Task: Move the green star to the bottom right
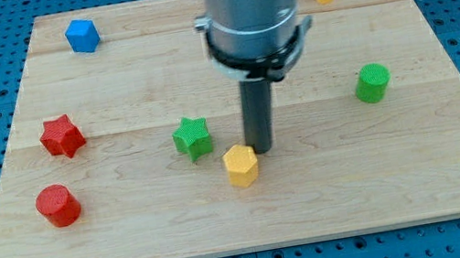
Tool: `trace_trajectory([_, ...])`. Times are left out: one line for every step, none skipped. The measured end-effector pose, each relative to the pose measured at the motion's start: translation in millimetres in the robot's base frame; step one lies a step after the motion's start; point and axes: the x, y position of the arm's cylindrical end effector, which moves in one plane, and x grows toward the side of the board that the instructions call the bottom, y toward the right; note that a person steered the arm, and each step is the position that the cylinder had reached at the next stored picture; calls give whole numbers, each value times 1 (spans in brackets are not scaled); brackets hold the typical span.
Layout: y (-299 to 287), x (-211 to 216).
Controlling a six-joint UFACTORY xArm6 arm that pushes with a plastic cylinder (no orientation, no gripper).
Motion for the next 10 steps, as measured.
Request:
trace_trajectory([-17,6])
trace_trajectory([-38,15])
trace_trajectory([-124,-6])
trace_trajectory([-120,-38])
trace_trajectory([-6,-40])
trace_trajectory([90,-21])
trace_trajectory([59,-6])
trace_trajectory([41,-9])
trace_trajectory([77,44])
trace_trajectory([97,50])
